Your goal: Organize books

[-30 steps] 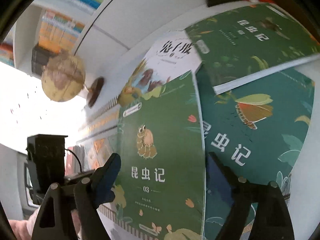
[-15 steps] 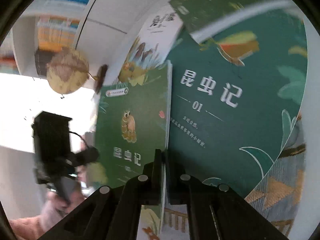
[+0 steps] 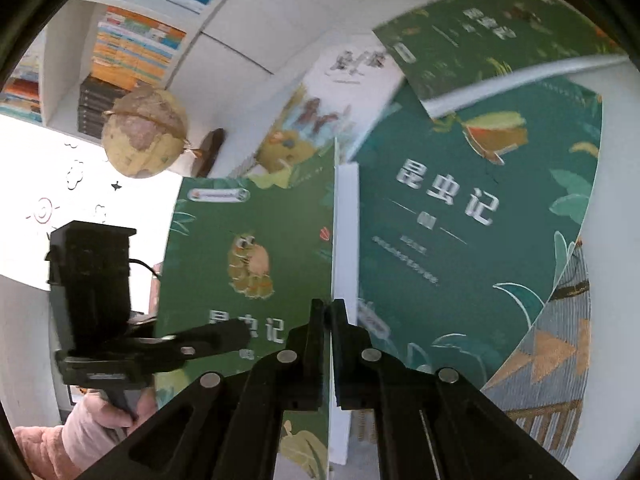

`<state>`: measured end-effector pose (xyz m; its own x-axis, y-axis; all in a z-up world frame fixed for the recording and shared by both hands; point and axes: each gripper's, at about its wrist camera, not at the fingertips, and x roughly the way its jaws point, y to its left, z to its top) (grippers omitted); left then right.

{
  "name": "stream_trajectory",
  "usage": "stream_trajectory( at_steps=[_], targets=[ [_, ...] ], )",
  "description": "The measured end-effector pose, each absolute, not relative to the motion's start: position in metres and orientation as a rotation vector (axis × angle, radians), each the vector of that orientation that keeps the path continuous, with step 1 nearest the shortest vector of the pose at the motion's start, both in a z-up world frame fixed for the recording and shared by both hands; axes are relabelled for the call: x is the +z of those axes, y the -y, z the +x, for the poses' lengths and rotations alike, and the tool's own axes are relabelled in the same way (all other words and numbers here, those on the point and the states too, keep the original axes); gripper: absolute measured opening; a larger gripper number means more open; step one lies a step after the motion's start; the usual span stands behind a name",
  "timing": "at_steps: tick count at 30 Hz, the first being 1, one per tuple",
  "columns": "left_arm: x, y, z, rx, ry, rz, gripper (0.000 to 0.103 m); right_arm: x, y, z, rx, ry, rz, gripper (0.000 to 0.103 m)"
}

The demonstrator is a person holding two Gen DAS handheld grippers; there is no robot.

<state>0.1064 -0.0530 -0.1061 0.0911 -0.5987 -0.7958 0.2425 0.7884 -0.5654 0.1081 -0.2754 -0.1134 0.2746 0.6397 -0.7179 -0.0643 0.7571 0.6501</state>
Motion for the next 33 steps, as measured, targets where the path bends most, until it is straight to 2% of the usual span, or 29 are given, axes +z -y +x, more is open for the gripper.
stream_trajectory(
  at_steps=[17,26,33],
  targets=[
    [-0.061,-0.02,0.08,-0.618,-1.283,-0.289,0.049,-0.04,0.191,0.1,0.653,-1.087,0.421,0.003],
    [-0.028,-0.127,0.056,-0.563,-1.209,-0.326,0.049,0.005,0.09,0.093,0.757,-1.004,0.383,0.003],
    [-0.026,-0.211,0.036,-0.486,-1.194,-0.324,0.049,0.004,-0.001,0.082,0.817,-1.012,0.385,0.003]
  ],
)
